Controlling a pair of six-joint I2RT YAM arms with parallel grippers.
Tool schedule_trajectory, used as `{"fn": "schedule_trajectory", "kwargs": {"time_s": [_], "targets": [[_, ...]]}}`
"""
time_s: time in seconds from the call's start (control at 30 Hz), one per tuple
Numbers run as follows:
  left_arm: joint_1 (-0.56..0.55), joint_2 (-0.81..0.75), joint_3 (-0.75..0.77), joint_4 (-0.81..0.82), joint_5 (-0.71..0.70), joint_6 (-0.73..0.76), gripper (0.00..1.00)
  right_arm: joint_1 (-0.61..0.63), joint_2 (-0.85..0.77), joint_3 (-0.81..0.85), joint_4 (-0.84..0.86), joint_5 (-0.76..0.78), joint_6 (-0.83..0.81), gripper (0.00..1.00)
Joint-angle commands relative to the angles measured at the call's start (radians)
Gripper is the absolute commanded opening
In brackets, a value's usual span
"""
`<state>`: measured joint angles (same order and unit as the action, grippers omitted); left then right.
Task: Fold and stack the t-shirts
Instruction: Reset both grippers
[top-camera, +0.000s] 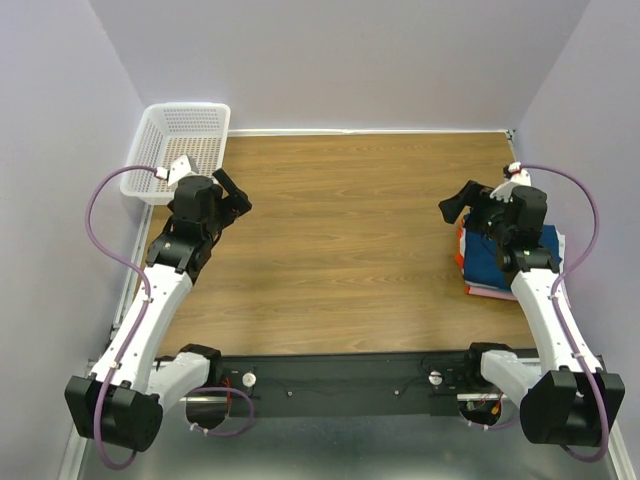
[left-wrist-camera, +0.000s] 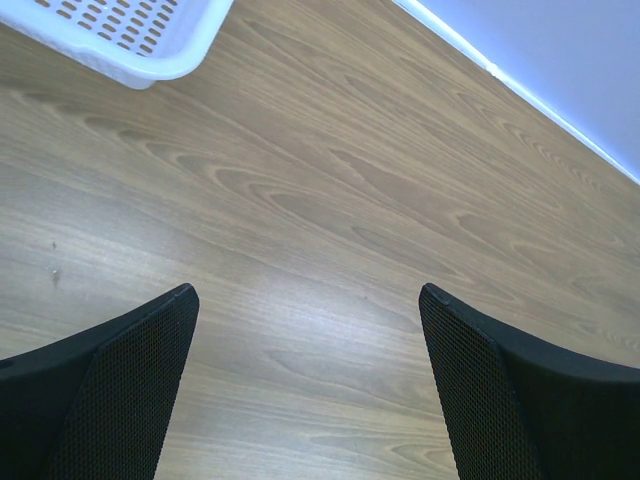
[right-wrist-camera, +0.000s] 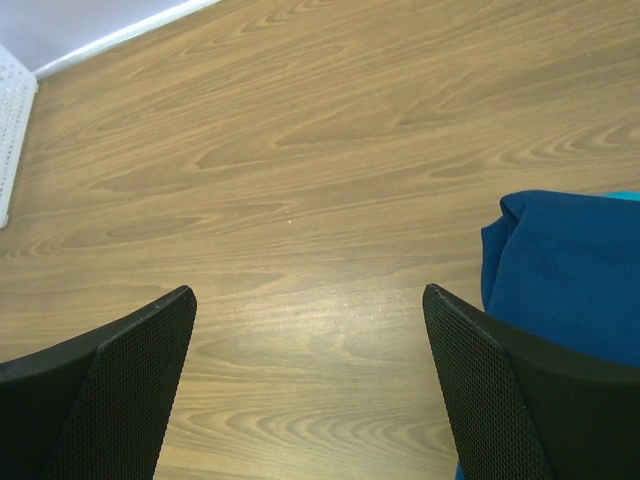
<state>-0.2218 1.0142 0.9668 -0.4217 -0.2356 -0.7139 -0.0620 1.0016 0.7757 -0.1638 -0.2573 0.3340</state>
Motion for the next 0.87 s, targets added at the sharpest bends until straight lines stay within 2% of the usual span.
{"fn": "schedule_trajectory", "kwargs": {"time_s": [0.0,0.43,0.83], "targets": [[0.007,-0.037,0.012,-0.042,-0.070,-0.012,0.98,0.002,-0.009,-0.019,0.061,-0.034,-0.007,1.00],[0.007,-0.074,-0.007,-0.031,-0.113,-0.027,0.98,0.002,-0.055,-0.010,0.063,-0.152,-0.044,1.00],[0.007,-0.072,-0.017,-0.028,-0.126,-0.035,0.98,0.002,-0.058,0.004,0.061,-0.175,-0.035,1.00]]}}
